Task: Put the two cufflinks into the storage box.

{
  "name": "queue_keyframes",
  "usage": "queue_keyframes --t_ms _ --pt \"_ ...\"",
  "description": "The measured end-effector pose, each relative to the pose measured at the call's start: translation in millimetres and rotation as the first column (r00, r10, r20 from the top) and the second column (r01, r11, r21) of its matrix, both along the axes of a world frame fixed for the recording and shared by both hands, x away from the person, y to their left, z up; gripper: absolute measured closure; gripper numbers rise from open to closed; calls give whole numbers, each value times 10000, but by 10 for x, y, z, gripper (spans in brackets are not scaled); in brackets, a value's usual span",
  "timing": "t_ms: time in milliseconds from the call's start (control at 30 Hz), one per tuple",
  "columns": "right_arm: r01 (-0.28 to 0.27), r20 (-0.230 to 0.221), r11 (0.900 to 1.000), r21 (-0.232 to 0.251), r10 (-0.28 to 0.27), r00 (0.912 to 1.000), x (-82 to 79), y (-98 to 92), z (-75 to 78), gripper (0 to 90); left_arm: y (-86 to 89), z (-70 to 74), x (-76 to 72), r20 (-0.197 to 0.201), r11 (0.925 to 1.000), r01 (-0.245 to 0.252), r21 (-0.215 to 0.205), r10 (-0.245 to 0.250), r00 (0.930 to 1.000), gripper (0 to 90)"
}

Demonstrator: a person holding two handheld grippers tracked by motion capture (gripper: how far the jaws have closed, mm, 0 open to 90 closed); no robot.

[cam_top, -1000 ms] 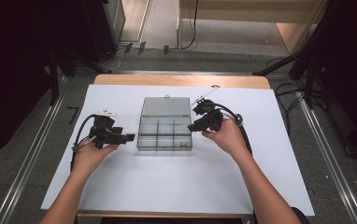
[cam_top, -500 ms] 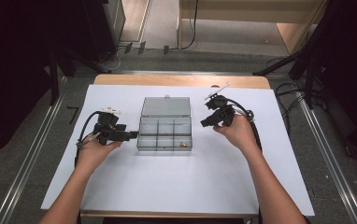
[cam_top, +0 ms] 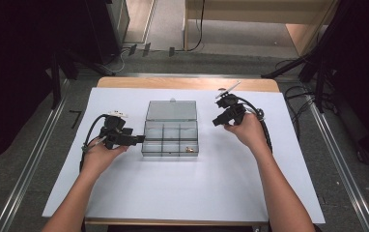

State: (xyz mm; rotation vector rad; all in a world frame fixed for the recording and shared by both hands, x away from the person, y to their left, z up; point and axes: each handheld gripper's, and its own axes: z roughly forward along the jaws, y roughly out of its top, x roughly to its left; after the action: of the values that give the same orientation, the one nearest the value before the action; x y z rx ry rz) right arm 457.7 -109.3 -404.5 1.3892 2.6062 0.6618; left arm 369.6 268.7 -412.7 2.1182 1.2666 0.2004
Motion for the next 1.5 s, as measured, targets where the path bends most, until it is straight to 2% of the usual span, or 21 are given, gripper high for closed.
queue_keyframes --t_ms 200,367,533,1033,1500 --pt "226 -147 9993 -314 -230 9996 86 -69 -73 639 25 -3 -40 41 10000 -33 16 33 10000 339" --pt "358 -203 9988 -348 -365 9991 122 -101 -118 628 50 -18 -57 27 9999 -95 45 95 10000 338" --pt "314 -267 9968 -736 -335 9991 135 -109 -184 616 57 -35 -59 -4 9999 -110 63 110 9999 339" --pt "534 -435 9946 -890 -574 9974 212 -171 -286 617 65 -70 -88 -113 9999 -119 107 120 9999 338" --pt "659 -532 9903 -1226 -728 9959 288 -107 -402 648 128 -93 -162 -120 9995 -236 220 238 9996 338"
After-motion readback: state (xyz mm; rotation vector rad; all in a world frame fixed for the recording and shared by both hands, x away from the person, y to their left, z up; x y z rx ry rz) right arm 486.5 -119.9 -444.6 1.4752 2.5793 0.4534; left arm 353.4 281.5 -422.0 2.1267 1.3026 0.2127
